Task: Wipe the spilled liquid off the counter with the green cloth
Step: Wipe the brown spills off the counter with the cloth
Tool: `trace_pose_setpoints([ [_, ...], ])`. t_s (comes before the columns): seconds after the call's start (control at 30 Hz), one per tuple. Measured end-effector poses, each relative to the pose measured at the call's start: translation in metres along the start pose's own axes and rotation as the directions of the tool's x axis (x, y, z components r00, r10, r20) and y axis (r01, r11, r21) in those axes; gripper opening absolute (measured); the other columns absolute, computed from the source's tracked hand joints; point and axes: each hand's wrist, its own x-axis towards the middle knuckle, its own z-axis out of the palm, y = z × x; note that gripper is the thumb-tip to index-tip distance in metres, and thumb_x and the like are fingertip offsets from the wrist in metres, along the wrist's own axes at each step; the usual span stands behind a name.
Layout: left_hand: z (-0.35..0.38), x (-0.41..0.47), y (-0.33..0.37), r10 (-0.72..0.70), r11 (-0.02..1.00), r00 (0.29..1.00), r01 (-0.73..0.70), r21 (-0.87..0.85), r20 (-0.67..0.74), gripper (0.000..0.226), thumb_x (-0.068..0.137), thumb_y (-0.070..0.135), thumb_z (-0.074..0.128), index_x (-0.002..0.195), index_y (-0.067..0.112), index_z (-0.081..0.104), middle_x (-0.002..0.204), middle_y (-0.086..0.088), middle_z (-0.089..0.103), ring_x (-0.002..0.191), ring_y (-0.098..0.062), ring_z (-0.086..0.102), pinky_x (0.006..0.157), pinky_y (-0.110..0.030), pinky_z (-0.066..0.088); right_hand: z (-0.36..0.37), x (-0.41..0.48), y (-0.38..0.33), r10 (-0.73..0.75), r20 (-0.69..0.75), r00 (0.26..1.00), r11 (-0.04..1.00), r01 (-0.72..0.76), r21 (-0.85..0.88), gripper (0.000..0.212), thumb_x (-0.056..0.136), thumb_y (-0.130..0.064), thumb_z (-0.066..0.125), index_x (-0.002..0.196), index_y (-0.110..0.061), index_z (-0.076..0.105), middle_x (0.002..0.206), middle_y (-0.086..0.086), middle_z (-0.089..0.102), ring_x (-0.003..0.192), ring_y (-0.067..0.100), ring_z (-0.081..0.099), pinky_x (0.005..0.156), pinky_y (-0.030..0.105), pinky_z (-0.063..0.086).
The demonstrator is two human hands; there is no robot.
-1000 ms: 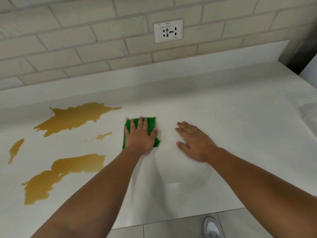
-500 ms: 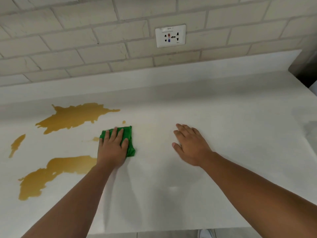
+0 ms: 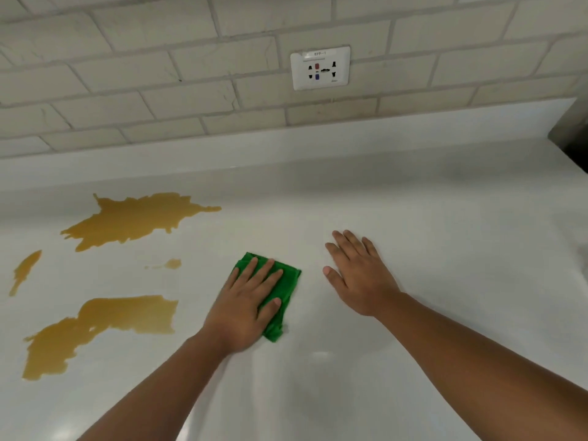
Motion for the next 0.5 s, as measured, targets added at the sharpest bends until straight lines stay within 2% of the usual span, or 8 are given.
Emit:
trace_pose_setpoints([
  [0.07,-0.002,-0.010,-0.034,-0.027,0.999,0.999,0.027,0.022,-0.025,0.064,0.097,0.060,0.012,0.156,0.036,0.015,0.163,0.014,0.003,0.151,-0.013,-0.009,0.122,-0.038,-0.003,0.001,-0.001,0.000,-0.001,-0.007,1.000,1.000,0.001,0.008,0.070,0.100,-0.057,0.005,0.156,-0.019,0.022,0.166,0.002,0.007,0.153,0.019,-0.002,0.123,0.047,0.006],
  [0.13,-0.007,0.001,-0.068,-0.162,0.987,0.986,0.163,0.015,-0.036,0.069,0.095,0.063,0.009,0.156,0.032,0.017,0.164,0.009,0.007,0.152,-0.017,-0.004,0.123,-0.042,0.002,0.001,-0.001,-0.001,0.001,-0.021,1.000,1.000,-0.001,0.012,0.071,0.100,-0.058,0.006,0.156,-0.018,0.021,0.166,0.002,0.008,0.153,0.019,-0.002,0.123,0.047,0.007],
  [0.2,-0.013,0.030,-0.087,-0.320,0.947,0.947,0.320,0.011,-0.032,0.071,0.094,0.060,0.007,0.157,0.028,0.012,0.165,0.005,0.003,0.152,-0.023,-0.003,0.122,-0.047,0.004,0.000,0.000,-0.001,0.007,-0.024,1.000,1.000,-0.006,0.023,0.072,0.100,-0.059,0.007,0.157,-0.017,0.018,0.166,0.002,0.008,0.153,0.019,-0.002,0.123,0.047,0.007],
  [0.27,-0.017,0.066,-0.084,-0.449,0.893,0.893,0.449,0.021,-0.018,0.066,0.099,0.053,0.012,0.158,0.025,0.005,0.166,0.002,-0.002,0.151,-0.029,-0.004,0.121,-0.053,0.004,0.000,0.002,-0.001,0.014,-0.028,1.000,1.000,-0.013,0.024,0.073,0.099,-0.061,0.011,0.156,-0.016,0.019,0.165,0.002,0.011,0.153,0.019,0.001,0.123,0.047,0.007],
  [0.33,-0.021,0.095,-0.064,-0.510,0.860,0.860,0.510,0.012,-0.005,0.064,0.100,0.050,0.014,0.158,0.025,0.001,0.165,0.001,-0.004,0.151,-0.032,-0.005,0.120,-0.055,0.002,0.000,0.004,-0.002,0.022,-0.042,0.999,1.000,-0.021,0.012,0.073,0.098,-0.061,0.017,0.154,-0.016,0.026,0.163,0.003,0.019,0.151,0.022,0.010,0.122,0.048,0.011],
  [0.4,-0.021,0.111,-0.032,-0.462,0.887,0.887,0.462,-0.006,-0.003,0.066,0.099,0.055,0.015,0.158,0.026,0.003,0.165,0.002,-0.003,0.151,-0.031,-0.005,0.120,-0.054,-0.001,-0.002,0.010,-0.005,0.038,-0.074,0.997,0.999,-0.037,0.004,0.070,0.097,-0.060,0.023,0.147,-0.014,0.038,0.157,0.006,0.033,0.145,0.027,0.026,0.118,0.049,0.022],
  [0.5,-0.012,0.100,0.011,-0.231,0.972,0.973,0.232,0.040,-0.023,0.067,0.097,0.059,0.014,0.157,0.029,0.006,0.165,0.006,-0.002,0.151,-0.027,-0.006,0.121,-0.049,-0.003,-0.009,0.028,-0.011,0.065,-0.138,0.988,0.998,-0.067,-0.010,0.060,0.096,-0.053,0.024,0.133,-0.014,0.051,0.139,0.005,0.051,0.125,0.026,0.043,0.105,0.044,0.036],
])
